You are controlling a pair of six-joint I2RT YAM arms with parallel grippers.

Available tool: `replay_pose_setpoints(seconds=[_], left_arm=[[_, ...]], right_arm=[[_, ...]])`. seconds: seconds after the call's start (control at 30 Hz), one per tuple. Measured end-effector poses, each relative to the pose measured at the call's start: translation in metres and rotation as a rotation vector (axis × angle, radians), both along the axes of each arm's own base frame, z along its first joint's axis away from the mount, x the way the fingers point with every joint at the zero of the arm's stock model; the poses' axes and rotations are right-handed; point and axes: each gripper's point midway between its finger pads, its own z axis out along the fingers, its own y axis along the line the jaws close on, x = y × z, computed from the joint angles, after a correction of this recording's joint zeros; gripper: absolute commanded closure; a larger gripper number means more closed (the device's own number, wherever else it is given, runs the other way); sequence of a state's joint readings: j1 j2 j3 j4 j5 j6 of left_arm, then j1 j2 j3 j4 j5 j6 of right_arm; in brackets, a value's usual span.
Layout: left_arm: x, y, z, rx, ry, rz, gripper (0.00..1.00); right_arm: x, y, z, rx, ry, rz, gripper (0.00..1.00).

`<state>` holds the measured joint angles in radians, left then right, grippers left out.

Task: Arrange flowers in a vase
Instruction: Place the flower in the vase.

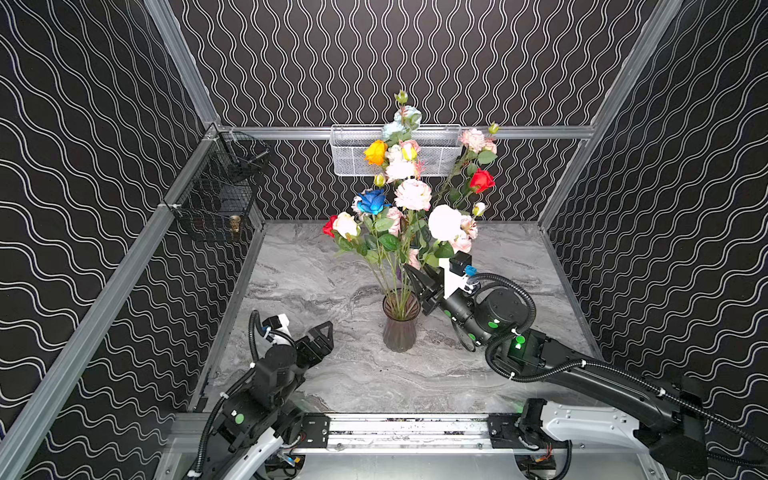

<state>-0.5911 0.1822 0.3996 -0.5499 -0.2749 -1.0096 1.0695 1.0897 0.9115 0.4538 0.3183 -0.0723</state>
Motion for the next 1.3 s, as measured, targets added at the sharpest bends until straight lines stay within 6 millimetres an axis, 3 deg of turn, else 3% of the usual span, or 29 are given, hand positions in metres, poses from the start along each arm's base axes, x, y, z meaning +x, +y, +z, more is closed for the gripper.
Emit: replay_pose_setpoints(seconds=[0.03, 0.3, 0.43, 0.7, 0.87, 1.07, 1.3], left_arm=[[0.001, -0.003, -0.001, -0.001, 0.005, -0.007, 0.02], [0.007, -0.017, 0.000, -0.021, 0.014, -0.056, 0.02], [0.006, -0.018, 0.004, -0.038, -0.006, -0.065, 0.02], [0.003, -0.017, 0.005, -0.051, -0.022, -0.070, 0.02], [0.003, -0.019, -0.002, -0.048, -0.006, -0.077, 0.02], [0.004, -0.023, -0.006, -0.043, 0.012, -0.090, 0.02], [0.010, -0.035, -0.016, 0.008, 0.041, -0.147, 0.02]], right_arm=[[0.000, 0.000, -0.002, -0.003, 0.004, -0.006, 0.85], [0.002, 0.016, -0.008, -0.045, 0.033, -0.004, 0.90], [0.002, 0.031, -0.036, -0.125, 0.074, 0.013, 0.92], [0.008, 0.045, -0.067, -0.244, 0.140, 0.000, 0.90], [0.011, 0.047, -0.086, -0.298, 0.192, -0.010, 0.80], [0.007, 0.036, -0.077, -0.275, 0.215, -0.018, 0.68], [-0.002, 0.038, -0.060, -0.268, 0.229, 0.002, 0.57]])
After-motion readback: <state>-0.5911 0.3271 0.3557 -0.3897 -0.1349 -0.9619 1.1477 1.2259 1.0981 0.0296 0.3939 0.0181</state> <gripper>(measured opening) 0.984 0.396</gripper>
